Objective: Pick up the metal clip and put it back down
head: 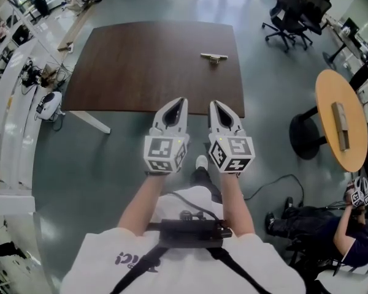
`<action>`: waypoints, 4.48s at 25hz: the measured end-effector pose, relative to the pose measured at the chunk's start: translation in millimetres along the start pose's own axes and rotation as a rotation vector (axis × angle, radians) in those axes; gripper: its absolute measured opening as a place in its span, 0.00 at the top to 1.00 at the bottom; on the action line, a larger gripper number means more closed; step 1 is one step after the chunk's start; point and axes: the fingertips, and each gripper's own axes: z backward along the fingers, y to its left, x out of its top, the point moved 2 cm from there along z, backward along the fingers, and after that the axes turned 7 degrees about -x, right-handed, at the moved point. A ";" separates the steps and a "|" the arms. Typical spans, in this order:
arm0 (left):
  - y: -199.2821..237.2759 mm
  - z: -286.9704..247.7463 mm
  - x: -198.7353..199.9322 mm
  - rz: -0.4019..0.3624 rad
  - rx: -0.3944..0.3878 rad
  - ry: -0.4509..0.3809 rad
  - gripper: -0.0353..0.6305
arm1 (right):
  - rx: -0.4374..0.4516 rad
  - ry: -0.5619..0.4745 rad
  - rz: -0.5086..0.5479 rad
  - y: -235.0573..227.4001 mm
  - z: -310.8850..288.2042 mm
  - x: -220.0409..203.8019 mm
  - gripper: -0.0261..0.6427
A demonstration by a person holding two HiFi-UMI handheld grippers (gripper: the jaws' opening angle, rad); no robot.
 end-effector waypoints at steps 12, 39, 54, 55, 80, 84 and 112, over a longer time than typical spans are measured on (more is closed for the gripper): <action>30.3 -161.6 25.7 0.008 0.061 -0.061 0.93 | 0.069 -0.060 0.001 -94.4 -119.7 61.6 0.97; 182.2 -261.5 -25.3 0.027 -0.060 0.066 0.93 | -0.190 0.051 -0.003 -109.8 -293.1 6.8 0.97; 188.1 -346.0 -131.6 0.108 -0.195 0.274 0.93 | -0.299 0.337 -0.036 -186.1 -344.3 -101.8 0.97; 189.0 -352.1 -135.2 0.109 -0.197 0.284 0.93 | -0.299 0.353 -0.040 -189.9 -348.8 -107.8 0.97; 225.8 -439.9 -260.3 0.189 -0.144 0.512 0.93 | -0.334 0.594 -0.054 -274.2 -441.3 -229.3 0.85; 228.6 -442.1 -270.9 0.198 -0.121 0.525 0.93 | -0.337 0.631 -0.063 -279.3 -447.9 -245.6 0.77; 264.0 -440.2 -285.2 0.213 -0.004 0.537 0.93 | -0.424 0.709 -0.080 -302.4 -516.6 -286.5 0.52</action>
